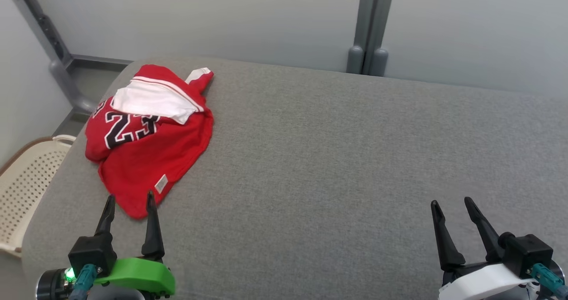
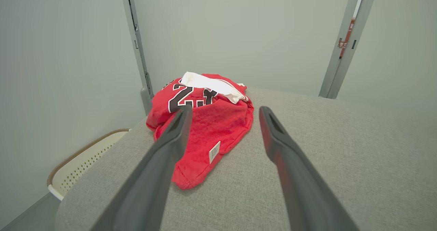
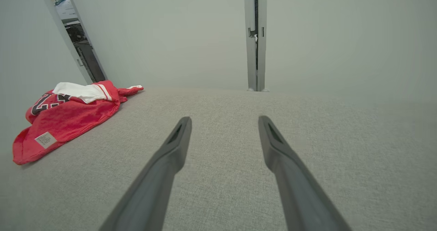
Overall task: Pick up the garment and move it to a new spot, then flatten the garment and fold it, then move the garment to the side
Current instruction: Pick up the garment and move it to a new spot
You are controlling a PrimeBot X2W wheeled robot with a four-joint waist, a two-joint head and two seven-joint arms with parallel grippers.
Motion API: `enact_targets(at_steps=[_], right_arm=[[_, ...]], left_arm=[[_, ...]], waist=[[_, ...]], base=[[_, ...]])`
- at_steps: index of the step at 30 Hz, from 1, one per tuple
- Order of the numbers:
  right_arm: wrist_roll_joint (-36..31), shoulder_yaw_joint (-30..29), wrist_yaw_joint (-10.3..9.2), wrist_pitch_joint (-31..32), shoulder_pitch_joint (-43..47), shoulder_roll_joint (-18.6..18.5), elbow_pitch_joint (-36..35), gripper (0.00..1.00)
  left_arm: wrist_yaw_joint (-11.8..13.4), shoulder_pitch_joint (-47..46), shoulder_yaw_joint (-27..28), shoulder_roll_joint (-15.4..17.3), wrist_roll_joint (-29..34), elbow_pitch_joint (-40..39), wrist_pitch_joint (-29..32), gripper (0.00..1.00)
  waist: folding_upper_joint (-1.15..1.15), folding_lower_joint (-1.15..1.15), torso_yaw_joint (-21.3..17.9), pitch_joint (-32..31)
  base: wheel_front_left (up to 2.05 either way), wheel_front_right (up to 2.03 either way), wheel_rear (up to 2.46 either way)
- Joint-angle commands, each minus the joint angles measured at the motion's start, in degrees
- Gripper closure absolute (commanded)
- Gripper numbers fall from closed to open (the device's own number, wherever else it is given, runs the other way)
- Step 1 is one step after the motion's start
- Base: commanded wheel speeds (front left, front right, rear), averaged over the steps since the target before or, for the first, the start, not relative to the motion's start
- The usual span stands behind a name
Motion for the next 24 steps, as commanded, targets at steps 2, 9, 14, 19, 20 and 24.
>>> enact_targets(at_steps=[2, 9, 14, 19, 20, 24], right_arm=[[0.4, -0.1, 0.00, -0.3, 0.6, 0.0, 0.0, 0.00], [0.3, 0.1, 0.00, -0.4, 0.6, 0.2, -0.1, 0.00], [0.4, 0.4, 0.00, -0.4, 0.1, 0.1, 0.2, 0.00], [0.4, 0.6, 0.00, -0.4, 0.3, 0.0, 0.1, 0.00], [0.4, 0.7, 0.00, -0.3, 0.4, -0.1, 0.0, 0.00], [0.6, 0.9, 0.00, 0.0, 0.1, -0.6, -0.1, 0.00]], left_arm=[[0.1, 0.7, 0.2, 0.6, -0.6, 0.0, -0.3, 0.00], [0.5, 0.8, 0.1, 0.9, -0.3, -0.4, -1.0, 0.00], [1.0, 1.3, 0.3, 1.1, -0.6, -0.7, -1.4, 0.00], [1.3, 1.7, 0.5, 1.2, -0.8, -1.0, -1.8, 0.00], [1.4, 1.7, 0.6, 1.3, -0.9, -1.0, -1.9, 0.00], [2.0, 1.4, 0.9, 1.1, -1.3, -1.0, -2.2, 0.00]], waist=[[0.00, 0.00, 4.7, 0.2], [0.00, 0.00, 9.4, 0.8], [0.00, 0.00, 11.4, 1.2], [0.00, 0.00, 11.8, 1.3], [0.00, 0.00, 11.7, 1.4], [0.00, 0.00, 10.8, 2.0]], base=[[0.00, 0.00, 0.00], [0.00, 0.00, 0.00], [0.00, 0.00, 0.00], [0.00, 0.00, 0.00], [0.00, 0.00, 0.00], [0.00, 0.00, 0.00]])
